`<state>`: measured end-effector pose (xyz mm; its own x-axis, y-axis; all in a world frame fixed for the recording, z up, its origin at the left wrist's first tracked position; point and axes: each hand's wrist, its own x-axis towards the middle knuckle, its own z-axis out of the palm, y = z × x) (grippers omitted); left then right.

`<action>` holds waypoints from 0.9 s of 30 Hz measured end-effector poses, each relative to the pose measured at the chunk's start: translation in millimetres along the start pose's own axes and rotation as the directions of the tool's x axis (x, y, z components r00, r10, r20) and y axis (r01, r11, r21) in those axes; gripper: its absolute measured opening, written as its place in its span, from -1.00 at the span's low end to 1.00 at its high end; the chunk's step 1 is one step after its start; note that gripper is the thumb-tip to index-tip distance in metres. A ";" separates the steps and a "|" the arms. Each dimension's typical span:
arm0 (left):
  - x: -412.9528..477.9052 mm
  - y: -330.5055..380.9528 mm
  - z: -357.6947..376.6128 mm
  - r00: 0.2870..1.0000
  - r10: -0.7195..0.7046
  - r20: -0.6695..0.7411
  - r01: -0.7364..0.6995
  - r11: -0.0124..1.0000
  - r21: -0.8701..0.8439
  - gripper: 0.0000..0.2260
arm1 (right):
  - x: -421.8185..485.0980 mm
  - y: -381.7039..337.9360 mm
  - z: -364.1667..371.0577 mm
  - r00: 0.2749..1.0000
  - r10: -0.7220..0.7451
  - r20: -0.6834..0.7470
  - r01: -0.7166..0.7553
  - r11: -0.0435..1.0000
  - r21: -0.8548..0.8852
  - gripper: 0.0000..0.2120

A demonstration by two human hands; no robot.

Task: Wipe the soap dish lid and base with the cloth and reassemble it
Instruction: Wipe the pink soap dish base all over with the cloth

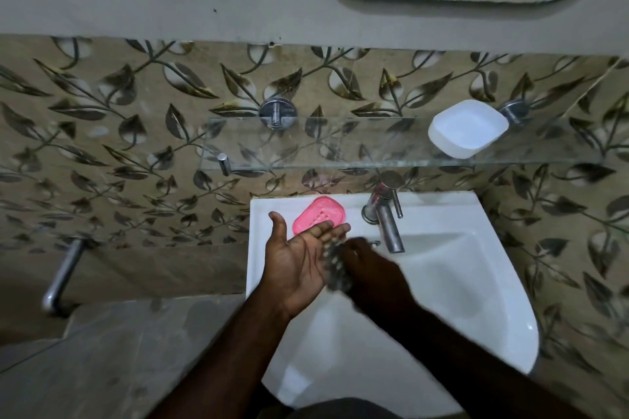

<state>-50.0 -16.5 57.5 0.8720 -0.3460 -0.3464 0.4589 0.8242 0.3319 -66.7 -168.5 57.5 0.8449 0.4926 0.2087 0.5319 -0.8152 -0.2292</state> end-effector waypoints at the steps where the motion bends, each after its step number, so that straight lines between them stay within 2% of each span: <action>1: -2.8 0.4 2.5 1.000 -0.001 0.011 0.001 1.000 0.019 -0.01 | 8.8 13.3 4.6 0.992 0.123 0.030 -0.122 0.992 -0.028 -0.45; 3: -7.1 -2.6 8.7 0.994 -0.076 0.083 0.071 0.996 0.051 -0.06 | 22.3 38.8 12.6 0.937 0.337 0.096 -0.336 0.942 -0.022 -0.52; 5: -10.4 -7.1 14.5 0.990 -0.110 0.089 0.090 0.975 0.203 -0.20 | 28.3 55.7 20.2 0.881 0.455 0.130 -0.470 0.872 0.139 -0.73; 6: -8.7 -6.3 13.8 0.995 -0.091 0.036 0.075 0.945 0.319 -0.31 | 30.7 60.6 25.0 0.845 0.510 0.164 -0.535 0.806 0.251 -0.82; 8: -1.0 0.2 11.6 0.989 0.059 -0.135 0.025 0.834 0.551 -0.55 | 35.3 60.4 29.3 0.790 0.570 0.225 -0.603 0.656 0.455 -0.86; 9: 6.1 5.2 6.5 0.955 0.182 -0.233 0.013 0.762 0.648 -0.67 | 37.4 55.8 30.4 0.773 0.581 0.256 -0.612 0.576 0.542 -0.86; 11: 23.4 19.5 -10.9 0.822 0.442 -0.359 0.004 0.626 0.780 -0.84 | 39.6 42.9 33.1 0.752 0.563 0.342 -0.590 0.345 0.730 -0.80; 12: 31.4 27.2 -19.6 0.764 0.543 -0.349 0.010 0.531 0.847 -0.83 | 40.8 36.9 36.5 0.740 0.541 0.399 -0.559 0.165 0.812 -0.79; 13: 38.9 33.5 -28.4 0.733 0.603 -0.314 0.037 0.424 0.905 -0.81 | 41.3 30.7 38.5 0.711 0.513 0.481 -0.552 -0.017 0.833 -0.80; 14: 46.4 38.9 -36.2 0.730 0.627 -0.273 0.071 0.328 0.942 -0.80 | 43.2 26.5 40.9 0.689 0.491 0.533 -0.549 -0.128 0.826 -0.84; 16: 59.0 45.5 -46.2 0.776 0.594 -0.210 0.129 0.177 0.976 -0.75 | 51.6 26.1 53.1 0.656 0.515 0.552 -0.559 -0.159 0.813 -0.91; 18: 66.1 46.0 -51.3 0.850 0.500 -0.168 0.162 0.055 0.985 -0.70 | 58.7 24.6 59.3 0.634 0.555 0.539 -0.545 -0.173 0.820 -0.88; 20: 71.7 43.2 -57.6 0.902 0.407 -0.145 0.169 -0.025 0.985 -0.67 | 63.6 20.1 61.5 0.634 0.559 0.535 -0.522 -0.201 0.829 -0.82; 22: 77.9 42.4 -65.1 0.907 0.382 -0.177 0.181 0.024 0.983 -0.64 | 63.2 18.4 65.4 0.626 0.551 0.552 -0.513 -0.242 0.824 -0.78; 24: 81.1 42.8 -68.1 0.898 0.371 -0.239 0.199 0.143 0.970 -0.61 | 62.8 18.1 64.7 0.621 0.544 0.564 -0.499 -0.281 0.820 -0.76; 27: 75.0 40.5 -62.5 0.886 0.362 -0.290 0.178 0.312 0.933 -0.65 | 58.0 18.5 58.8 0.607 0.547 0.577 -0.501 -0.301 0.812 -0.74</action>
<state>23.4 18.9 -9.9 0.8891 0.1216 -0.4413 0.4577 -0.2224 0.8608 -4.5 -137.1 9.5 0.8364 0.0291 -0.5473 -0.5368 0.2455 -0.8072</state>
